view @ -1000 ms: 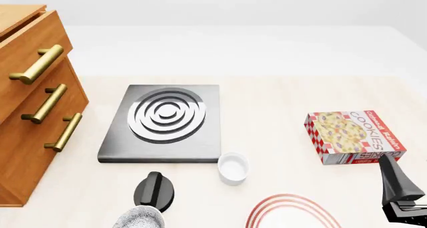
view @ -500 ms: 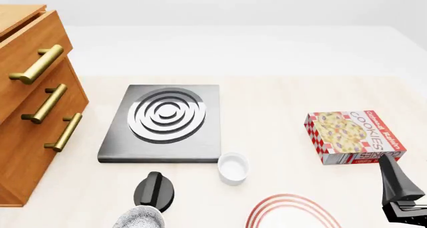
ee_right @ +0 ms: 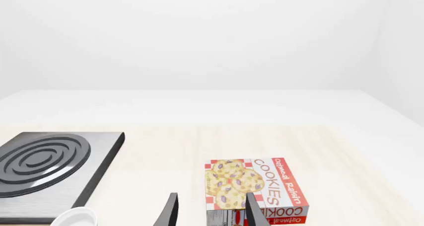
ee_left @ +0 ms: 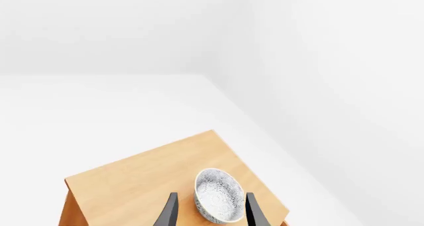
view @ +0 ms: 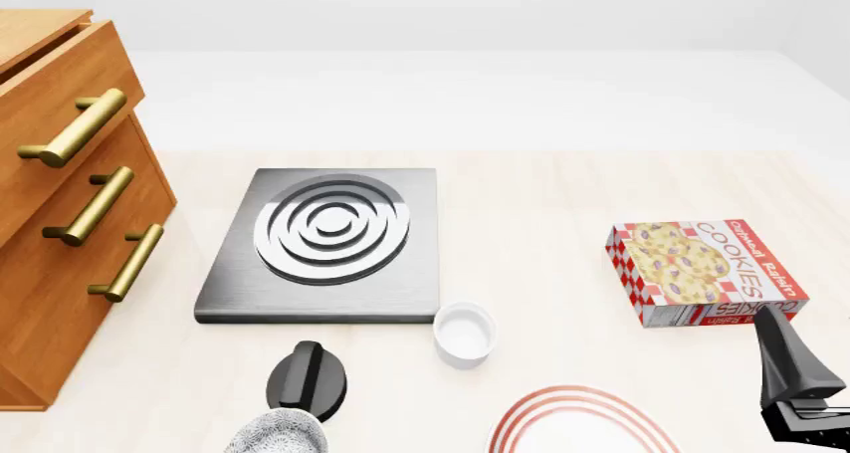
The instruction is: Pick the akita bowl on the wooden cabinet and place it on the plate.
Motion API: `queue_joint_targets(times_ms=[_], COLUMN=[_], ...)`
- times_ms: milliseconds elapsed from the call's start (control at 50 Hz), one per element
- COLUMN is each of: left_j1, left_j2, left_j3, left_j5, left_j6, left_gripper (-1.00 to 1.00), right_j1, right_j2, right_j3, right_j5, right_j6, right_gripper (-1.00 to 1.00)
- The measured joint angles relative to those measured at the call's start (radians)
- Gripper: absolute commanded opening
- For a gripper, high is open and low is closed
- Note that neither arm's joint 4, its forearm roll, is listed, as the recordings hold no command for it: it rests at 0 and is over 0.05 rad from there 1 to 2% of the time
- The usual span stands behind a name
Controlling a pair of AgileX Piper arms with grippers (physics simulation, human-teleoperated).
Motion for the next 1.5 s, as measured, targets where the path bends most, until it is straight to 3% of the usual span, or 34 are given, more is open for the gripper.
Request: queue_joint_targets(times_ms=[460, 920, 1500], left_j1=[-0.008, -0.039, -0.028], left_j2=[0.067, 0.147, 0.245], left_j3=[0.001, -0.071, -0.11], left_j5=[-0.009, 0.036, 0.039], left_j6=[0.031, 0.09, 0.093], left_gripper=[1.0, 1.0, 1.0], right_j1=[0.0, 0.0, 0.0], right_j2=[0.0, 0.0, 0.0], right_j3=[0.0, 0.0, 0.0], right_j5=[0.0, 0.0, 0.0], right_j6=[0.0, 0.0, 0.0], right_gripper=[1.0, 1.0, 1.0])
